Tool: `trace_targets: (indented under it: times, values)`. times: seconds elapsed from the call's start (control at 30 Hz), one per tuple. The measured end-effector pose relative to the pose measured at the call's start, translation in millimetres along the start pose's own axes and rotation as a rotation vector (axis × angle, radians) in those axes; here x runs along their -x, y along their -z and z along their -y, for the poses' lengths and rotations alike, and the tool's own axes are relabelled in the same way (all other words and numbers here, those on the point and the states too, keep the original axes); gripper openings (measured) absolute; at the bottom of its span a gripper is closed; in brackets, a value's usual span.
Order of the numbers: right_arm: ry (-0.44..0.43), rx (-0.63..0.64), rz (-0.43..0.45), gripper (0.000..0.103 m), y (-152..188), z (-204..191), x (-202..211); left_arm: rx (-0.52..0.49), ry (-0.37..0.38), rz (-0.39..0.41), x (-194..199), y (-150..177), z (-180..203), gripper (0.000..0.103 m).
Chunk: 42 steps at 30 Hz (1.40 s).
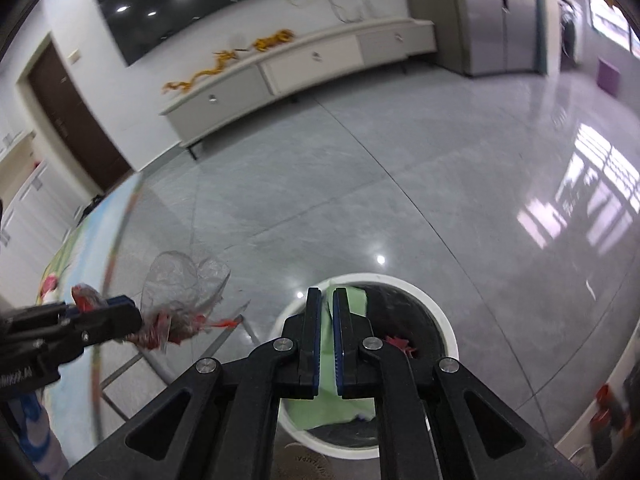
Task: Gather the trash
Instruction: 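Move both open tools back toward the table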
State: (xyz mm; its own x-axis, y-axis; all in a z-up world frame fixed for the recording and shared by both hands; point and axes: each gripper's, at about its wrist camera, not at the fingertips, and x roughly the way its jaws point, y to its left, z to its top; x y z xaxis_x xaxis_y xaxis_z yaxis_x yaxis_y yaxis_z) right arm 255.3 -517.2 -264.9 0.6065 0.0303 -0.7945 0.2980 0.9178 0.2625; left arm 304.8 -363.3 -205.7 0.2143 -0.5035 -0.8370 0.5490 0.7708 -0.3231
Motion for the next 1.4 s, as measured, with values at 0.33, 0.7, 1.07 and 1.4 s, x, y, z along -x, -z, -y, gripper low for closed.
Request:
trace_targets:
  times: [0.33,0.7,1.07,1.4]
  values:
    - [0.039,-0.053,0.063,0.027,2,6,25,0.010,0.029,0.062,30,11,-3,0.051]
    - [-0.076,0.084,0.220,0.029,0,-88,114,0.004,-0.144,0.327,184,78,-49,0.051]
    - [-0.217,0.263,0.291,0.039,10,-206,182,0.079,-0.291,0.503,319,161,-151,0.051]
    - [-0.331,0.430,0.186,0.053,45,-316,180,0.130,-0.389,0.524,394,261,-270,0.051]
